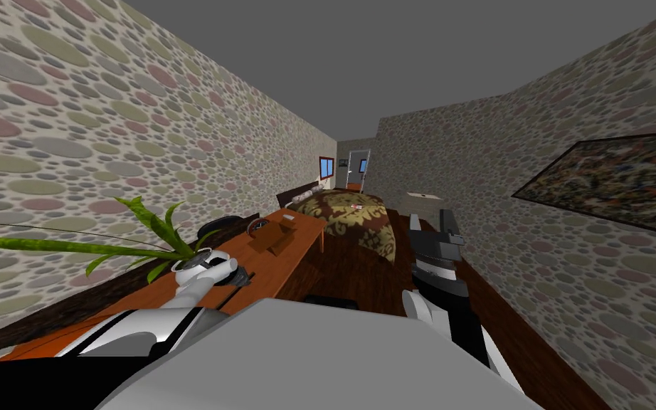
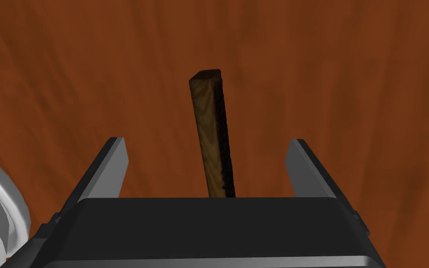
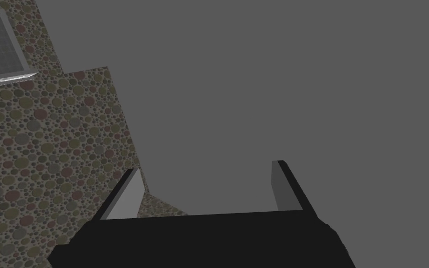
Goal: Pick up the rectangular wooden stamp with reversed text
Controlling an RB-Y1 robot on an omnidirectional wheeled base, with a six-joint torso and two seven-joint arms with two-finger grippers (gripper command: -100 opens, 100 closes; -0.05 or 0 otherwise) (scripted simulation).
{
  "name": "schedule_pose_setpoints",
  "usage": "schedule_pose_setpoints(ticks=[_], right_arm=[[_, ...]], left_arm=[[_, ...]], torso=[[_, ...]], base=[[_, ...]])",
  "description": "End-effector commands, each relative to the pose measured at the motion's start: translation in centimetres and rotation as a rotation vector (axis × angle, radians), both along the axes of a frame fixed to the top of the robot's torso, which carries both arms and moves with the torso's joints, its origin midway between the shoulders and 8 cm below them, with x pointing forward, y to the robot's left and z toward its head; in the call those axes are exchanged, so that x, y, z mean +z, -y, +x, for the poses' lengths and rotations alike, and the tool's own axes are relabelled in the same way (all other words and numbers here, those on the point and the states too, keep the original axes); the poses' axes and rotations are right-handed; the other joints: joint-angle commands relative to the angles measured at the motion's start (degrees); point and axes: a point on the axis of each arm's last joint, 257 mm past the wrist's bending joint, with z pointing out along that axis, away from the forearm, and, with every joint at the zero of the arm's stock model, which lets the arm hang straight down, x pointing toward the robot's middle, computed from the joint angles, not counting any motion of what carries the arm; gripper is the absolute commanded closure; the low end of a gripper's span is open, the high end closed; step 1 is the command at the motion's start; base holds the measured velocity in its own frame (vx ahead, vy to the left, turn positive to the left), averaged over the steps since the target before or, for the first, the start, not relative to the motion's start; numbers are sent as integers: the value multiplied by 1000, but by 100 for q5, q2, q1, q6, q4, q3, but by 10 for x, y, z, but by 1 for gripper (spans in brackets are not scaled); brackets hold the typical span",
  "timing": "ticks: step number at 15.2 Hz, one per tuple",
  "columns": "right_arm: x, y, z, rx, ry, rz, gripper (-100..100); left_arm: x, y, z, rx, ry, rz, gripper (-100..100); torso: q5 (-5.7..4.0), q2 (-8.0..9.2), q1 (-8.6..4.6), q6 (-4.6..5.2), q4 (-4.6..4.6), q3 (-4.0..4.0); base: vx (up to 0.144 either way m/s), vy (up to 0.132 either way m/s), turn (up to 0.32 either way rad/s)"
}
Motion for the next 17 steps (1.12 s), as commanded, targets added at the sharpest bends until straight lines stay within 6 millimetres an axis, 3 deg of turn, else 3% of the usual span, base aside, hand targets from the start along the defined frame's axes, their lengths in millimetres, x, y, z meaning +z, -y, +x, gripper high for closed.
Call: schedule_pose_setpoints(ticks=[1,5,7,8,11,13,15,17], right_arm=[[0,0,0,0,0,0,0],[0,0,0,0,0,0,0],[0,0,0,0,0,0,0],[0,0,0,0,0,0,0],[0,0,0,0,0,0,0],[0,0,0,0,0,0,0],[0,0,0,0,0,0,0],[0,0,0,0,0,0,0]], left_arm=[[-2,-1,-13,34,-28,-29,-100],[-11,-3,-45,96,-86,-66,-100],[-11,-3,-45,96,-86,-66,-100],[-12,-2,-56,126,-108,-91,-100],[-14,-2,-64,138,-121,-95,-100],[-17,1,-92,203,-171,-144,-100],[-20,4,-107,237,-198,-166,-100],[-17,3,-97,220,-181,-161,-100]], torso=[[0,0,0,0,0,0],[-1,-1,-1,4,0,0],[0,-1,1,1,0,0],[-1,-2,-4,1,0,-1],[-1,-2,-5,2,0,-1],[-3,-2,-6,3,0,-1],[0,-2,6,2,0,-1],[1,-1,7,2,0,0]], base=[[4,30,-123],[2,41,-114],[4,30,-12],[4,26,-89],[2,28,-55],[5,41,-129],[2,66,-118],[1,45,-25]])
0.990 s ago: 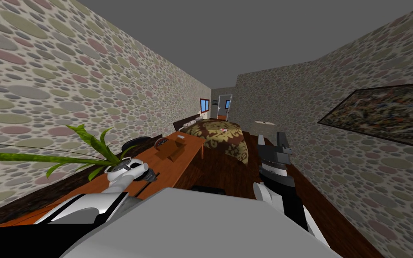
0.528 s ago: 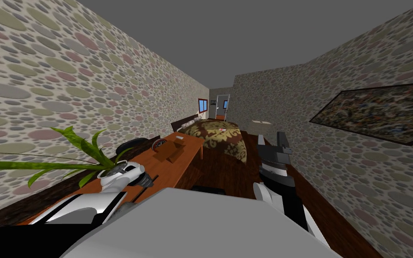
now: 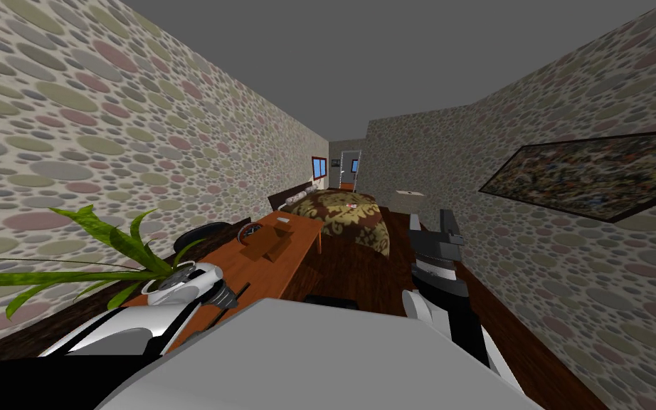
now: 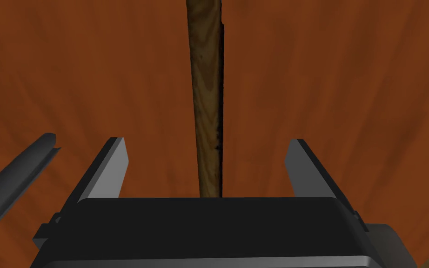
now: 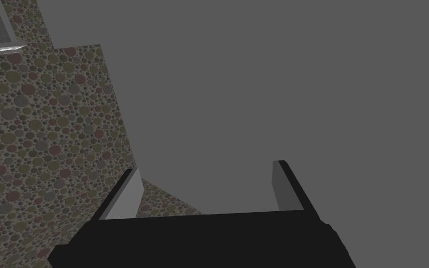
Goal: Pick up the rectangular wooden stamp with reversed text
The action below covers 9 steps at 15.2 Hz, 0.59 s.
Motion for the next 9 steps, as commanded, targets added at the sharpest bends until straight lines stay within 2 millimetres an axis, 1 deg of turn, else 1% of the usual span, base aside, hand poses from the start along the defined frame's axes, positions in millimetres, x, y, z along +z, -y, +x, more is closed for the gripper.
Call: schedule_pose_setpoints(ticks=[1,2,3,4,6,9], right_arm=[[0,0,0,0,0,0,0],[0,0,0,0,0,0,0],[0,0,0,0,0,0,0],[0,0,0,0,0,0,0],[0,0,0,0,0,0,0],[0,0,0,0,0,0,0]], left_arm=[[-2,0,-8,11,-13,-6,-100],[-3,3,-18,34,-30,-23,-100],[0,1,-7,17,-12,-17,-100],[-1,2,-9,21,-16,-18,-100],[-4,4,-25,52,-43,-36,-100],[-4,6,-30,64,-51,-44,-100]], torso=[[0,0,0,0,0,0],[-1,0,-7,-1,0,0],[-2,1,-10,-1,0,0],[-3,0,-11,1,0,0],[-3,-1,-15,-1,-1,-1],[-3,1,-12,-1,0,0]], base=[[0,15,1],[3,13,-46],[2,17,-48],[0,14,-25],[0,10,-18],[0,20,-34]])
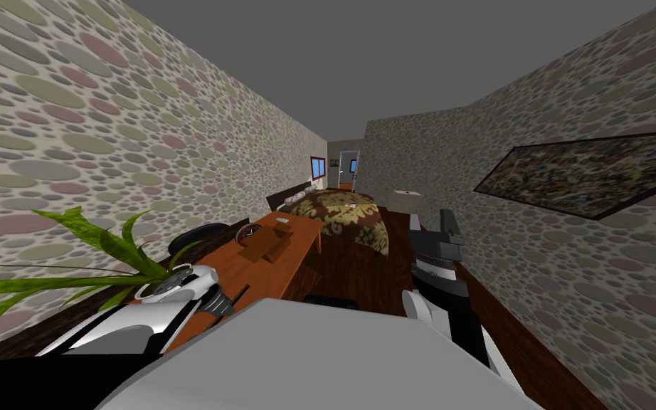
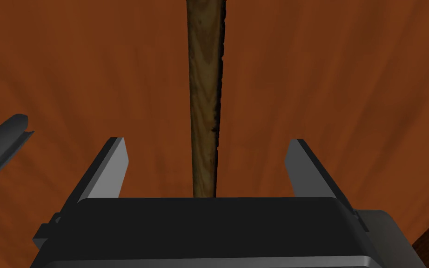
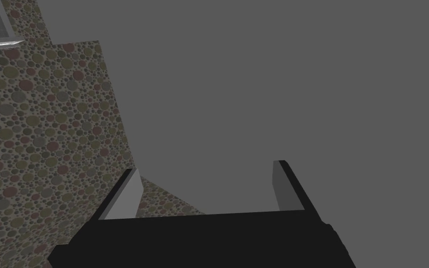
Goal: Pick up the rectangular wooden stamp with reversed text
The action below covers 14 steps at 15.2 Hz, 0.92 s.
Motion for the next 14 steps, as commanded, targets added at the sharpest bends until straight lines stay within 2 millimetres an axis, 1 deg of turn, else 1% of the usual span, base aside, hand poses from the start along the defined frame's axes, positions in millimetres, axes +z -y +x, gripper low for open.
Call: schedule_pose_setpoints(ticks=[1,2,4,5,6,7,9,10,12,13,14], right_arm=[[0,0,0,0,0,0,0],[0,0,0,0,0,0,0],[0,0,0,0,0,0,0],[0,0,0,0,0,0,0],[0,0,0,0,0,0,0],[0,0,0,0,0,0,0],[0,0,0,0,0,0,0],[0,0,0,0,0,0,0],[0,0,0,0,0,0,0],[0,0,0,0,0,0,0],[0,0,0,0,0,0,0]], left_arm=[[0,0,0,0,0,0,-100],[-11,10,-2,-5,1,0,-100],[-11,10,-2,-5,1,0,-100],[-14,12,-2,-6,1,1,-100],[-20,17,-3,-10,2,2,-100],[-22,19,-12,4,-14,-4,-100],[-27,34,-38,27,-74,-46,-100],[-28,28,-44,33,-74,-31,-100],[-30,28,-58,61,-93,-32,-100],[-26,23,-33,35,-50,-16,-100],[-29,26,-49,58,-77,-25,-100]], torso=[[0,0,0,0,0,0],[0,0,-2,0,0,0],[2,-6,5,-1,-1,-3],[2,-7,6,0,-2,-4],[2,-6,5,0,-1,-4],[2,-8,5,1,-2,-5],[2,-8,3,-1,-3,-5],[2,-3,0,-4,-2,-2],[11,4,1,-15,-10,-3],[18,10,8,-27,-15,-3],[19,9,14,-23,-15,-3]], base=[[0,12,-7],[12,29,35],[18,38,32],[9,30,3],[14,35,31],[16,35,24],[10,19,-6],[7,5,-11],[2,-3,-7],[-5,-9,32],[-7,-6,8]])
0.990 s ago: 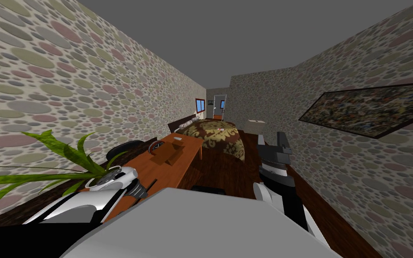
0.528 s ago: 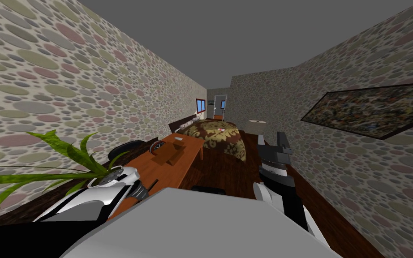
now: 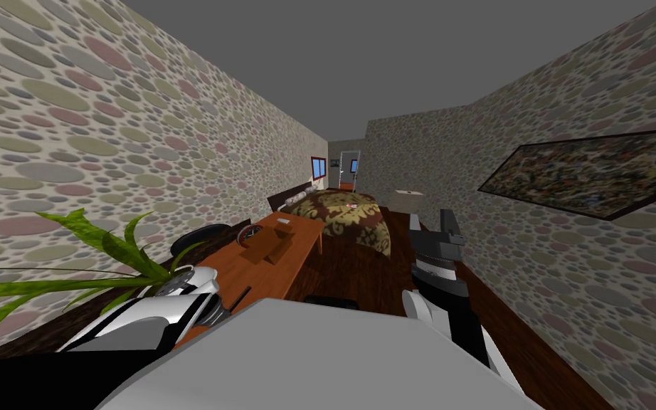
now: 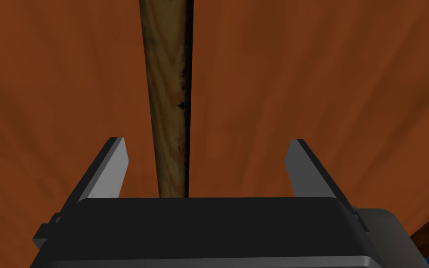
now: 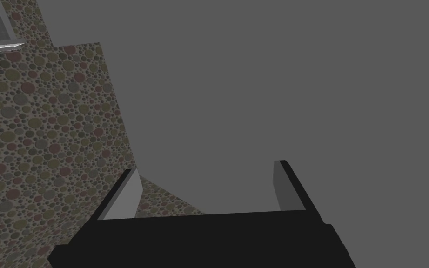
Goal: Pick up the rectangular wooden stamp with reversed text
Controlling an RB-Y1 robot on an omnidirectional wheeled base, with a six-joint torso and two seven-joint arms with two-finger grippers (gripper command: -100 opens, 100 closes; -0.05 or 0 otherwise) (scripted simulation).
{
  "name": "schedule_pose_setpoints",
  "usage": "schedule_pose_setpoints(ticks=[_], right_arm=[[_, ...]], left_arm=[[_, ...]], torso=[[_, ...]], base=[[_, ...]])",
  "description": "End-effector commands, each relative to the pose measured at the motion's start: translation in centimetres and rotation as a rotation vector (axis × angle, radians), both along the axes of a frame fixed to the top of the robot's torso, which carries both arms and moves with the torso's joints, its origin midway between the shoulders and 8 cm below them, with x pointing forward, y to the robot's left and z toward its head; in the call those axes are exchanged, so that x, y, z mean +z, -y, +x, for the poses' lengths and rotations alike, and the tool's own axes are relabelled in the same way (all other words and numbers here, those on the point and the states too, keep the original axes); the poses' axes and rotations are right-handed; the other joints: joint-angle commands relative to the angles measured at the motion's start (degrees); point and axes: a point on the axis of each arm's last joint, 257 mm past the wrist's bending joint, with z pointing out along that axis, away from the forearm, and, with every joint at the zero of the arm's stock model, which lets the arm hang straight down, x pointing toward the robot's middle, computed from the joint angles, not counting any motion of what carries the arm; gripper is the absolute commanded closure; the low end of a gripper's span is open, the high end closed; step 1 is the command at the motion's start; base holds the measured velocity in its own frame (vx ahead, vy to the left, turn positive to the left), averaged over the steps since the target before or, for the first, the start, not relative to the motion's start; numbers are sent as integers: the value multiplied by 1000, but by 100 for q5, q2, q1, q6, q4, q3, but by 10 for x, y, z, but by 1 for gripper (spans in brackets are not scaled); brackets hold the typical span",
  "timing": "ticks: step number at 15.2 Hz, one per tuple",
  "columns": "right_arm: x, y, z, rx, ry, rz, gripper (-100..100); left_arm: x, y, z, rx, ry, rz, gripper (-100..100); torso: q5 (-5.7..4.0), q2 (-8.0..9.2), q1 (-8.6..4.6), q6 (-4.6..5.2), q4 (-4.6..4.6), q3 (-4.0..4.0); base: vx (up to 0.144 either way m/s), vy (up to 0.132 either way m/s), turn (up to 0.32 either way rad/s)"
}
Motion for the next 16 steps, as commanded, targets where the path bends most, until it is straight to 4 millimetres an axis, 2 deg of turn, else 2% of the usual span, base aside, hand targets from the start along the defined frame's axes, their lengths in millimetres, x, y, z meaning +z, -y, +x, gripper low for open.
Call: schedule_pose_setpoints(ticks=[1,2,5,6,7,11,12,16], right_arm=[[0,0,0,0,0,0,0],[0,0,0,0,0,0,0],[0,0,0,0,0,0,0],[0,0,0,0,0,0,0],[0,0,0,0,0,0,0],[0,0,0,0,0,0,0],[0,0,0,0,0,0,0],[0,0,0,0,0,0,0]], left_arm=[[-4,2,-19,27,-31,-7,-100],[-11,7,-8,-10,-9,8,-100],[-18,13,-8,-17,-7,12,-100],[-13,8,-8,-10,-9,9,-100],[-14,8,-8,-11,-8,12,100],[-14,8,-8,-14,-9,12,100],[-6,2,-7,-4,-10,4,100],[-3,0,-6,-5,-9,5,100]], torso=[[0,0,0,0,0,0],[2,3,3,-2,0,2],[28,-9,32,0,-5,-7],[46,-15,48,1,-8,-11],[52,-16,57,2,-10,-13],[56,-12,60,-1,-8,-10],[56,-12,62,-1,-8,-10],[52,-1,50,-3,-5,-3]], base=[[0,0,0],[12,16,45],[25,33,34],[19,17,10],[5,2,-1],[1,1,0],[-17,-25,-47],[-24,-30,-28]])
